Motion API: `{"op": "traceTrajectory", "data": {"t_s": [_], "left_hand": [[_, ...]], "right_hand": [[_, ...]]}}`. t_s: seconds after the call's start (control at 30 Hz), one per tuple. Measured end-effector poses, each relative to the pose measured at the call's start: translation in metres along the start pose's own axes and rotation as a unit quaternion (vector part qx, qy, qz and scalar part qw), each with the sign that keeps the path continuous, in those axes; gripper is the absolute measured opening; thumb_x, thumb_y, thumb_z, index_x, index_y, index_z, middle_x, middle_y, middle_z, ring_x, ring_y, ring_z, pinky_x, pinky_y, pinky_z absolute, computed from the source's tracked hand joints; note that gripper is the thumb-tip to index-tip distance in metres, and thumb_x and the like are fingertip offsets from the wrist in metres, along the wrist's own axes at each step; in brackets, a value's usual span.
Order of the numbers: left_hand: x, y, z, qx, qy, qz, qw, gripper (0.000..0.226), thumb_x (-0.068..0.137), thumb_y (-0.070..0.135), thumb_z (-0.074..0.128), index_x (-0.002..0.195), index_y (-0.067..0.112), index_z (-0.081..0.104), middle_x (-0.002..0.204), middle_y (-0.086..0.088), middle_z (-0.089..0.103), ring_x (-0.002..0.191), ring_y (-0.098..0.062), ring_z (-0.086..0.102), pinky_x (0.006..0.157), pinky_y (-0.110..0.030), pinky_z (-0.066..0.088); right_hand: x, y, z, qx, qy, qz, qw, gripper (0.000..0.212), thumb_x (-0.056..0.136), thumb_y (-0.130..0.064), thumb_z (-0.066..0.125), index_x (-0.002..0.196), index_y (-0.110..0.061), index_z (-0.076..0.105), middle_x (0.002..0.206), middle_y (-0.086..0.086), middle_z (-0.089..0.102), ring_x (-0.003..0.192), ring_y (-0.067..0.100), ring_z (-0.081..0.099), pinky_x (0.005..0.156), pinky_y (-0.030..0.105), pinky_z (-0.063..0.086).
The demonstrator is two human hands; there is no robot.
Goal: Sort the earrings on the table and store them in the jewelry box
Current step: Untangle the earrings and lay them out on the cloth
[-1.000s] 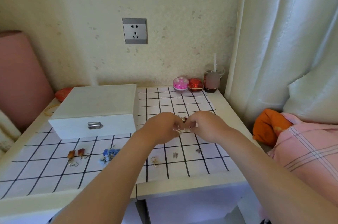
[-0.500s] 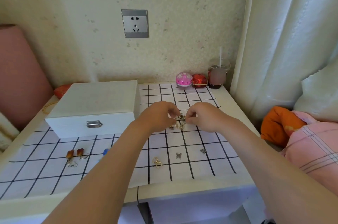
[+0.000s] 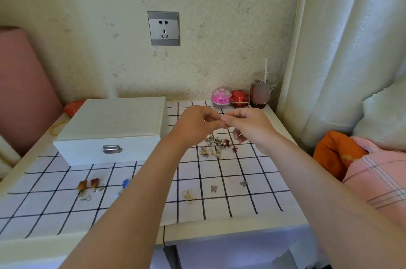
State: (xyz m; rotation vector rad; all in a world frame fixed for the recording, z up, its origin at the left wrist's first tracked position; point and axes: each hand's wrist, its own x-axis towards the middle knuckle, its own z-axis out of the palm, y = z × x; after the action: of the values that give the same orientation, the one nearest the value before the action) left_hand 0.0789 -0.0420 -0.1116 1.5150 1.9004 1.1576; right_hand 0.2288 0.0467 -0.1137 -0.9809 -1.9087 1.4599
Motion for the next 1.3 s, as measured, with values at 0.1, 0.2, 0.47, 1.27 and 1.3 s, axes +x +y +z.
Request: {"op": "traceTrajectory", "data": {"t_s": [0.1, 0.2, 0.47, 1.27, 1.3], "left_hand": [[-0.002, -0.004, -0.005, 0.023, -0.001, -0.013, 1.000, 0.007, 0.081, 0.032, 0.078, 0.081, 0.026, 0.074, 0.068, 0.008, 0.068, 0.060, -0.006, 0.057, 0.064, -0.028, 0.049], [-0.005, -0.012, -0.009, 0.084, -0.007, -0.022, 0.996, 0.012, 0.083, 0.033, 0.076, 0.080, 0.024, 0.069, 0.077, 0.008, 0.067, 0.065, -0.002, 0.057, 0.062, -0.023, 0.045], [-0.023, -0.018, -0.019, 0.173, -0.098, -0.066, 0.978, 0.013, 0.084, 0.022, 0.075, 0.082, 0.023, 0.063, 0.076, 0.006, 0.067, 0.071, -0.013, 0.069, 0.065, -0.024, 0.053], [-0.047, -0.021, -0.006, 0.207, -0.232, -0.080, 0.947, 0.005, 0.085, 0.024, 0.074, 0.090, 0.025, 0.073, 0.077, 0.017, 0.063, 0.073, 0.000, 0.056, 0.066, -0.019, 0.043], [-0.047, -0.020, -0.005, 0.207, -0.231, -0.080, 0.947, 0.005, 0.085, 0.024, 0.074, 0.090, 0.025, 0.074, 0.078, 0.016, 0.063, 0.074, 0.000, 0.056, 0.066, -0.019, 0.043]], "right_hand": [[0.001, 0.004, 0.003, -0.023, -0.016, 0.004, 1.000, 0.014, 0.092, -0.026, 0.071, 0.100, -0.015, 0.073, 0.080, 0.002, 0.076, 0.048, 0.014, 0.056, 0.046, 0.025, 0.045], [0.002, 0.010, 0.006, -0.124, -0.049, -0.014, 0.991, 0.013, 0.097, -0.027, 0.062, 0.097, -0.019, 0.072, 0.082, -0.002, 0.076, 0.050, 0.013, 0.059, 0.045, 0.022, 0.044], [-0.011, 0.022, 0.028, -0.448, -0.096, -0.089, 0.884, 0.015, 0.086, -0.039, 0.071, 0.099, -0.032, 0.074, 0.085, -0.017, 0.061, 0.084, 0.007, 0.059, 0.071, 0.029, 0.048], [-0.019, 0.004, -0.008, -0.117, -0.072, 0.057, 0.989, 0.011, 0.087, -0.013, 0.074, 0.096, -0.017, 0.076, 0.076, -0.001, 0.073, 0.054, 0.013, 0.056, 0.048, 0.027, 0.045], [-0.020, 0.006, -0.011, -0.191, -0.094, 0.051, 0.976, 0.010, 0.084, -0.015, 0.077, 0.093, -0.020, 0.077, 0.072, -0.006, 0.072, 0.054, 0.012, 0.056, 0.047, 0.025, 0.045]]}}
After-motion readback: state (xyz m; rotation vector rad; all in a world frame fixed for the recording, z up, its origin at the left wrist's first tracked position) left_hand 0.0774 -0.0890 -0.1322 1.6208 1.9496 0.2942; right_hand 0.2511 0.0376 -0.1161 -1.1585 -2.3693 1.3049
